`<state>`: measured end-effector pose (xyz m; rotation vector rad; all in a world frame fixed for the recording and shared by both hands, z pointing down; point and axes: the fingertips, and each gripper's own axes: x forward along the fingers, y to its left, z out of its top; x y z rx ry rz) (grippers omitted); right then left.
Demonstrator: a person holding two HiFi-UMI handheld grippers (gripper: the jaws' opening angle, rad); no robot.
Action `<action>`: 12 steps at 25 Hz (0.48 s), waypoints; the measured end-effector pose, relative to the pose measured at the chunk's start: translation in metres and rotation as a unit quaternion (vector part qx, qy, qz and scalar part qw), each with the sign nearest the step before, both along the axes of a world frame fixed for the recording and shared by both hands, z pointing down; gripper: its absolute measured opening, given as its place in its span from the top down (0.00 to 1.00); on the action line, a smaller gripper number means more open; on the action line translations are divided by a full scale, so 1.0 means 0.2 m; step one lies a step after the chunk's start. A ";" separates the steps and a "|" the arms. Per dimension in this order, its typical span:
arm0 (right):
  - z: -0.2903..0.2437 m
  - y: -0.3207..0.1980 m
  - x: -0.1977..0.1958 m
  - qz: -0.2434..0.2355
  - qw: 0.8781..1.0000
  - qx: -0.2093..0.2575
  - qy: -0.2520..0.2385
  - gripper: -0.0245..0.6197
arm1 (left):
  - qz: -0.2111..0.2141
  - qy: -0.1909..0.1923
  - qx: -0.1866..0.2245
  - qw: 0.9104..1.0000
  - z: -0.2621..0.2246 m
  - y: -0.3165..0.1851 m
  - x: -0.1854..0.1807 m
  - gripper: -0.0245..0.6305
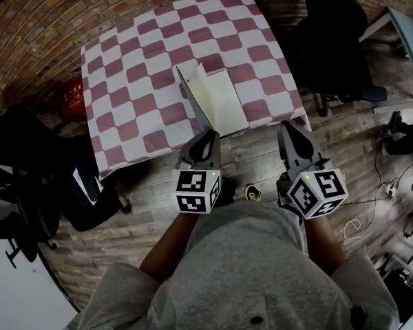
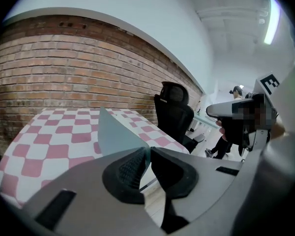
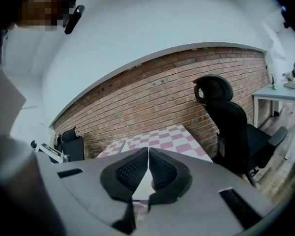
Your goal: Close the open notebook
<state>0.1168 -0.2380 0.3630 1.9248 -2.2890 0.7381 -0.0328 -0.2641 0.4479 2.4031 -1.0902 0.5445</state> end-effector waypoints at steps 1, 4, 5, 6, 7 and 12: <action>0.00 0.02 0.02 0.007 1.000 -0.001 0.001 0.92 | 0.009 -0.002 0.001 1.000 0.01 0.00 0.03 0.90; 0.01 0.07 0.09 0.027 1.000 -0.005 0.004 0.92 | 0.033 -0.006 0.001 0.999 0.05 0.00 0.12 0.90; 0.01 0.09 0.12 0.034 0.999 -0.006 0.006 0.92 | 0.043 -0.007 0.002 0.999 0.06 0.01 0.16 0.90; 0.01 0.11 0.14 0.042 0.999 -0.008 0.008 0.92 | 0.055 -0.010 0.002 0.998 0.08 0.01 0.19 0.90; 0.01 0.13 0.16 0.049 0.999 -0.010 0.009 0.92 | 0.067 -0.012 0.002 0.998 0.10 0.02 0.22 0.89; 0.02 0.22 0.24 0.076 0.997 -0.016 0.011 0.92 | 0.117 -0.028 -0.022 0.993 0.21 0.08 0.34 0.80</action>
